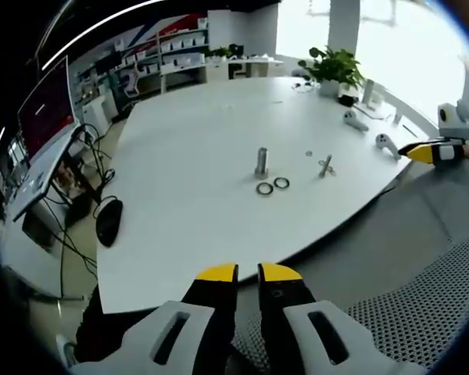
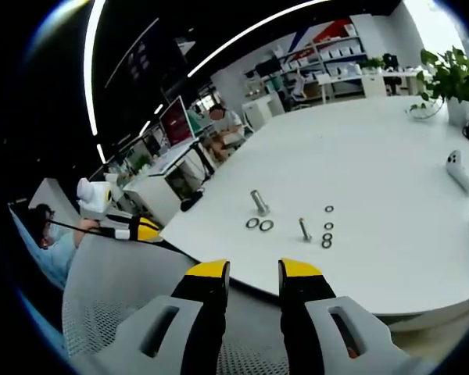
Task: Place the washer onto the threaded stud by aligning its center hole with the stud, sliding it down to the base, and recovering from edge contact or off-axis alignment until the washer reaches the visible bottom stop.
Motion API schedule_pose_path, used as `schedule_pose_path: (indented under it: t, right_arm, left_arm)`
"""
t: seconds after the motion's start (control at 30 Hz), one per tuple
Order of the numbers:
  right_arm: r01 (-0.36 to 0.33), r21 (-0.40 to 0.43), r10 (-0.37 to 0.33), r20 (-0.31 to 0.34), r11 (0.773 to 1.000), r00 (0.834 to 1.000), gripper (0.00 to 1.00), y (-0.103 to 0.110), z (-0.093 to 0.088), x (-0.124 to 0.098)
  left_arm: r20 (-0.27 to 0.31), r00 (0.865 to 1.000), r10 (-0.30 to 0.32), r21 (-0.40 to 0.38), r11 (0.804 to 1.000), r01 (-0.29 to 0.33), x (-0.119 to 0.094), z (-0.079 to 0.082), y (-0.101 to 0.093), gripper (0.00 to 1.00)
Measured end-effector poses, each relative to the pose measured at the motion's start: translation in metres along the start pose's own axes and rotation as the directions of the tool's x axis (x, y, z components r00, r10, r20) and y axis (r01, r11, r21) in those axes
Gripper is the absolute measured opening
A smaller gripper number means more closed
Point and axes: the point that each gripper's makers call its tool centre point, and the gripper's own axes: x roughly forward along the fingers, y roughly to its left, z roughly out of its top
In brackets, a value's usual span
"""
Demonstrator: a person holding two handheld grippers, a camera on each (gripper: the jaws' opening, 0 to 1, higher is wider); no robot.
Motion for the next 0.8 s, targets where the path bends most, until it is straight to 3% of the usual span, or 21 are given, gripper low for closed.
schedule_pose_path:
  t: [0.8]
  right_arm:
    - [0.015, 0.007, -0.015, 0.021, 1.000, 1.000, 0.29, -0.0032, 0.0024, -0.0016]
  left_arm:
    - [0.013, 1.000, 0.006, -0.001, 1.000, -0.006, -0.0008, 0.0016, 0.0007, 0.08]
